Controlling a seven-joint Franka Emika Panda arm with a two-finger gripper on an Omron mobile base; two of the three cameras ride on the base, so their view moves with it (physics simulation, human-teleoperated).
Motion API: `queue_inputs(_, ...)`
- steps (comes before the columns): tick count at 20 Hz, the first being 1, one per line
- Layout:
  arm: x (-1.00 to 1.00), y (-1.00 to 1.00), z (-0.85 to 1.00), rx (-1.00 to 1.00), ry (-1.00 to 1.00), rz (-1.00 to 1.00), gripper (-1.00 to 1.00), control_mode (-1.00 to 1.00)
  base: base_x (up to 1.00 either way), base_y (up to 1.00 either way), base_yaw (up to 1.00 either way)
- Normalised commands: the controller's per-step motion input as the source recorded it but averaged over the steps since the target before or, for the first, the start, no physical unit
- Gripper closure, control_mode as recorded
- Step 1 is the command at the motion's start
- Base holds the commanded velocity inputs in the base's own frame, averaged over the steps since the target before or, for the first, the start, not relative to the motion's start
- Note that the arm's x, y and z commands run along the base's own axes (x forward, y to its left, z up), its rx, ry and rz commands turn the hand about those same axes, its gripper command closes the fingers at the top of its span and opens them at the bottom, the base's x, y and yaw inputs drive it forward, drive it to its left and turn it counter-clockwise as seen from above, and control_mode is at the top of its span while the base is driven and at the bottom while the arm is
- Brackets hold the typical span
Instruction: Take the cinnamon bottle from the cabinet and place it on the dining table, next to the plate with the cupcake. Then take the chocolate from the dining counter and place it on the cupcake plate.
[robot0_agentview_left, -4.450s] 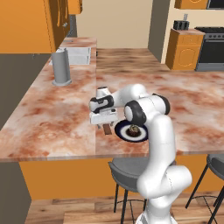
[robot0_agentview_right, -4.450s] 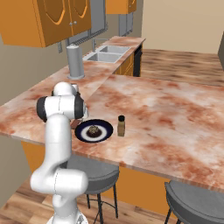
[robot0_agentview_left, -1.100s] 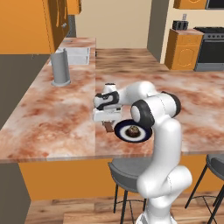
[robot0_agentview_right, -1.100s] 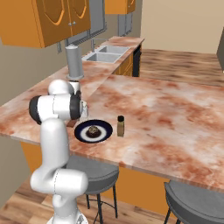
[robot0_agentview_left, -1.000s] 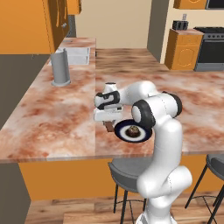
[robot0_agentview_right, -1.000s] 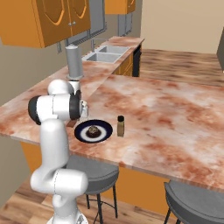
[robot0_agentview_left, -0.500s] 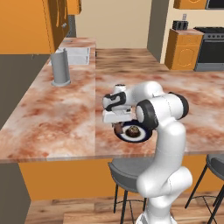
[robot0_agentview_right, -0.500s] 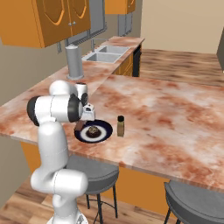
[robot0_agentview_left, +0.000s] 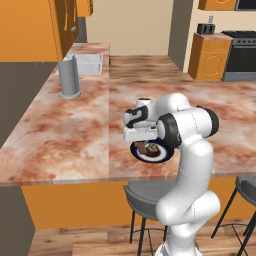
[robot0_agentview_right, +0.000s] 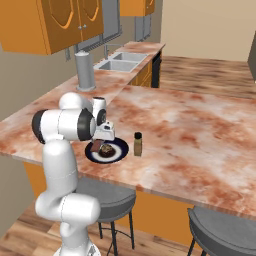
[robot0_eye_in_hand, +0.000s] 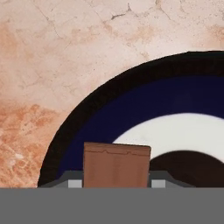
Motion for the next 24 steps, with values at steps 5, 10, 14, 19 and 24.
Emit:
queue_inputs(5, 0.04, 0.00, 0.00, 0.00, 0.00, 0.00, -1.00, -1.00, 0.00, 0.00, 0.00)
queue_inputs(10, 0.00, 0.00, 0.07, 0.00, 0.00, 0.00, -1.00, -1.00, 0.00, 0.00, 0.00)
queue_inputs(14, -0.07, -0.04, 0.10, 0.00, 0.00, 0.00, -1.00, -1.00, 0.00, 0.00, 0.00)
queue_inputs(19, -0.19, -0.08, 0.40, 0.03, 0.00, 0.01, -1.00, -1.00, 0.00, 0.00, 0.00)
queue_inputs(24, -0.66, -0.11, 0.48, 0.03, -0.09, 0.01, -1.00, -1.00, 0.00, 0.00, 0.00)
